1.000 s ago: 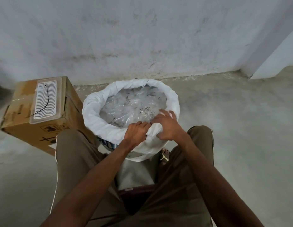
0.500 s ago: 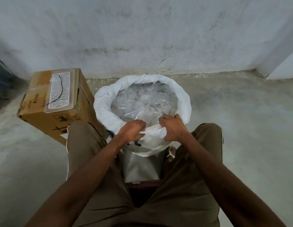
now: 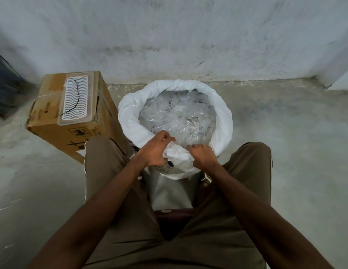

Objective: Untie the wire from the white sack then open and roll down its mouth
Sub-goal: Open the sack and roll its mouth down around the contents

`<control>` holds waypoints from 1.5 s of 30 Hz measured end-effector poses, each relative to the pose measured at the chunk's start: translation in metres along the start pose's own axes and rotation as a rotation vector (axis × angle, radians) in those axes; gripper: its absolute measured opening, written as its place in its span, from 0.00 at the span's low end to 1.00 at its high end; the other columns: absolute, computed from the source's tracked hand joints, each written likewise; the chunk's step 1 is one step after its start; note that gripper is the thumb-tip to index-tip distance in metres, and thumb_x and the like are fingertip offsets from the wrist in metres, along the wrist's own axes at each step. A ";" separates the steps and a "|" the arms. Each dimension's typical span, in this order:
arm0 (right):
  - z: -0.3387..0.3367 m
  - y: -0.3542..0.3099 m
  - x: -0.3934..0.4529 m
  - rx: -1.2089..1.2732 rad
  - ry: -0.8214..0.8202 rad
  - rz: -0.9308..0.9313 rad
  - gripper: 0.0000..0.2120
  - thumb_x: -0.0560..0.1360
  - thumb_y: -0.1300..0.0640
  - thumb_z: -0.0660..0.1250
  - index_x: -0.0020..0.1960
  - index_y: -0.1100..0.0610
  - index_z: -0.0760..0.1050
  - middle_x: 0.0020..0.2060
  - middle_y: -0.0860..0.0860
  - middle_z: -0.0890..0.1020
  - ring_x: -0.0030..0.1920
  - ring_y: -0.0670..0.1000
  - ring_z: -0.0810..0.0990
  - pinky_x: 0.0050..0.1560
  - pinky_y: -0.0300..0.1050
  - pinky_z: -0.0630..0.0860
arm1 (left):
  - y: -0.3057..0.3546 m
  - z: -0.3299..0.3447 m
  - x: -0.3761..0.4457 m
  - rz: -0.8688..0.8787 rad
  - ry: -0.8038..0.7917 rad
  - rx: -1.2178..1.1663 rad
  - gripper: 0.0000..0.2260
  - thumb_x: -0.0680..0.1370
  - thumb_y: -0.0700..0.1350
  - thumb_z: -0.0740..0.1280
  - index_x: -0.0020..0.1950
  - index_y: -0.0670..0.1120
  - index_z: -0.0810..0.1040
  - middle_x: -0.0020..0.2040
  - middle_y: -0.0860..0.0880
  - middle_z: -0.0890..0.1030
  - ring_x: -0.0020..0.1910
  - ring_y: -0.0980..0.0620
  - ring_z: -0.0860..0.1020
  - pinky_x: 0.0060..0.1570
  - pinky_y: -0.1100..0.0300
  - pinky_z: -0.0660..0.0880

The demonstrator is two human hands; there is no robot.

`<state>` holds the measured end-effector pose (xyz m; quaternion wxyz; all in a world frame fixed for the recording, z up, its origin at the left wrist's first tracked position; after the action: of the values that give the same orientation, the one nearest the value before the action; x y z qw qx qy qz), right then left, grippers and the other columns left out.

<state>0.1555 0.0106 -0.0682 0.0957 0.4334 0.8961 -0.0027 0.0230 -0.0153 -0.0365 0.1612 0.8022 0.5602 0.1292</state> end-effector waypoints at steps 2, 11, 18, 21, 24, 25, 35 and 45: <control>0.009 -0.004 -0.002 -0.006 0.005 -0.007 0.21 0.74 0.61 0.66 0.67 0.55 0.71 0.57 0.53 0.82 0.56 0.56 0.80 0.55 0.49 0.78 | -0.006 0.009 0.002 0.010 -0.136 0.203 0.31 0.63 0.48 0.77 0.66 0.44 0.78 0.61 0.45 0.76 0.60 0.46 0.73 0.62 0.56 0.72; -0.006 -0.011 0.016 0.321 0.050 -0.056 0.32 0.60 0.38 0.74 0.59 0.49 0.71 0.54 0.47 0.75 0.56 0.51 0.73 0.54 0.52 0.69 | 0.015 0.023 -0.003 0.250 -0.072 0.470 0.13 0.59 0.33 0.78 0.38 0.40 0.79 0.36 0.43 0.80 0.34 0.43 0.80 0.31 0.55 0.77; 0.003 -0.037 0.033 0.209 -0.016 -0.055 0.15 0.72 0.58 0.67 0.58 0.56 0.72 0.51 0.56 0.82 0.52 0.60 0.81 0.49 0.51 0.76 | -0.005 0.026 -0.001 0.116 -0.121 0.170 0.16 0.67 0.44 0.74 0.53 0.46 0.78 0.48 0.47 0.79 0.50 0.46 0.77 0.52 0.53 0.73; 0.007 -0.045 0.027 0.148 0.067 -0.070 0.15 0.71 0.63 0.67 0.58 0.58 0.76 0.48 0.56 0.84 0.48 0.60 0.83 0.45 0.50 0.79 | -0.026 0.008 -0.003 0.046 -0.048 0.019 0.32 0.62 0.54 0.76 0.65 0.49 0.75 0.57 0.47 0.76 0.57 0.49 0.72 0.60 0.54 0.69; 0.000 -0.064 0.009 0.076 0.264 -0.163 0.11 0.62 0.68 0.73 0.43 0.59 0.79 0.33 0.54 0.82 0.32 0.58 0.82 0.28 0.46 0.77 | -0.042 0.008 0.005 0.020 -0.203 0.237 0.28 0.64 0.64 0.75 0.59 0.54 0.75 0.55 0.51 0.77 0.57 0.50 0.74 0.58 0.53 0.68; 0.000 -0.067 0.007 0.095 0.291 -0.181 0.10 0.64 0.67 0.73 0.43 0.58 0.79 0.33 0.53 0.81 0.32 0.57 0.82 0.28 0.46 0.76 | -0.046 0.011 0.007 0.002 -0.261 0.269 0.26 0.64 0.65 0.74 0.56 0.54 0.74 0.51 0.52 0.79 0.53 0.50 0.76 0.54 0.55 0.70; 0.012 -0.031 0.046 0.681 -0.017 0.079 0.33 0.63 0.48 0.79 0.62 0.56 0.69 0.56 0.52 0.76 0.54 0.52 0.76 0.51 0.49 0.75 | -0.037 0.033 0.007 0.204 -0.197 0.536 0.15 0.79 0.51 0.59 0.58 0.45 0.78 0.54 0.45 0.83 0.55 0.43 0.80 0.55 0.53 0.73; 0.037 -0.065 0.044 0.081 -0.112 -0.011 0.18 0.76 0.57 0.66 0.65 0.56 0.70 0.58 0.54 0.79 0.59 0.58 0.80 0.58 0.51 0.74 | -0.051 0.043 -0.017 -0.043 -0.351 0.153 0.16 0.65 0.52 0.73 0.46 0.52 0.71 0.43 0.53 0.78 0.53 0.50 0.68 0.54 0.52 0.63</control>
<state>0.0848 0.0009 -0.1176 0.1280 0.4310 0.8910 -0.0636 -0.0097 -0.0200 -0.0969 0.1977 0.8103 0.5484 -0.0594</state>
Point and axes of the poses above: each hand's wrist, its own x-axis towards the middle knuckle, its own z-axis out of the palm, y = z × x, the point moved 10 cm from there along x, towards the middle knuckle
